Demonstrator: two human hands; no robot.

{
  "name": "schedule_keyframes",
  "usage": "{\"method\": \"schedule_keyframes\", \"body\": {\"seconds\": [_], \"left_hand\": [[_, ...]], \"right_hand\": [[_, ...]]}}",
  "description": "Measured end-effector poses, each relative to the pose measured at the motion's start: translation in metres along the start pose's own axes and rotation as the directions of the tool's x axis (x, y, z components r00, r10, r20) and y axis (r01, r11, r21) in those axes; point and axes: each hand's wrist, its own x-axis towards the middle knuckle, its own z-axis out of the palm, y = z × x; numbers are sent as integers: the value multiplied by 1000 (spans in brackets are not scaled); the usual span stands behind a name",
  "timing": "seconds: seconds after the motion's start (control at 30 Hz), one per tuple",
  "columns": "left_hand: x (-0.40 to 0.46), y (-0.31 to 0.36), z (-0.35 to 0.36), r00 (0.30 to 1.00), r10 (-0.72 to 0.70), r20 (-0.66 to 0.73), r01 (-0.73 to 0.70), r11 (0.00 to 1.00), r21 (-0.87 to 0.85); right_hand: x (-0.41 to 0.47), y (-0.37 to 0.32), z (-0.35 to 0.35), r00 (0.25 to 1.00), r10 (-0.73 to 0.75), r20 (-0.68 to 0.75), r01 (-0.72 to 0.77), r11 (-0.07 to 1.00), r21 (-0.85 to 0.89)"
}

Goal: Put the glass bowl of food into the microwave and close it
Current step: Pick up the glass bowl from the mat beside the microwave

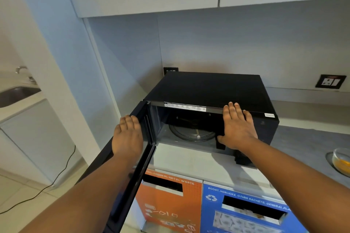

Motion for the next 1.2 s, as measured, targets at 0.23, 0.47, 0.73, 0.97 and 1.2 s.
{"method": "schedule_keyframes", "body": {"seconds": [0.23, 0.47, 0.73, 0.97, 1.2], "left_hand": [[3, -24, 11, 996, 83, -28, -83, 997, -3], [3, -33, 15, 984, 153, -92, -156, 987, -24], [-3, -32, 13, 960, 244, -139, -255, 964, -71], [-2, 4, 11, 918, 305, -253, -369, 891, -263], [-15, 123, -14, 750, 482, -453, -627, 737, -253]], "right_hand": [[-2, -9, 3, 999, 44, 22, -44, 999, 17], [-2, -21, -2, 993, 104, 63, -106, 994, 28], [-23, -40, 10, 995, 101, 8, -101, 992, 71], [-56, -28, 13, 993, 68, -94, -56, 990, 126], [-103, 50, 11, 975, 126, -183, -102, 986, 134]]}}
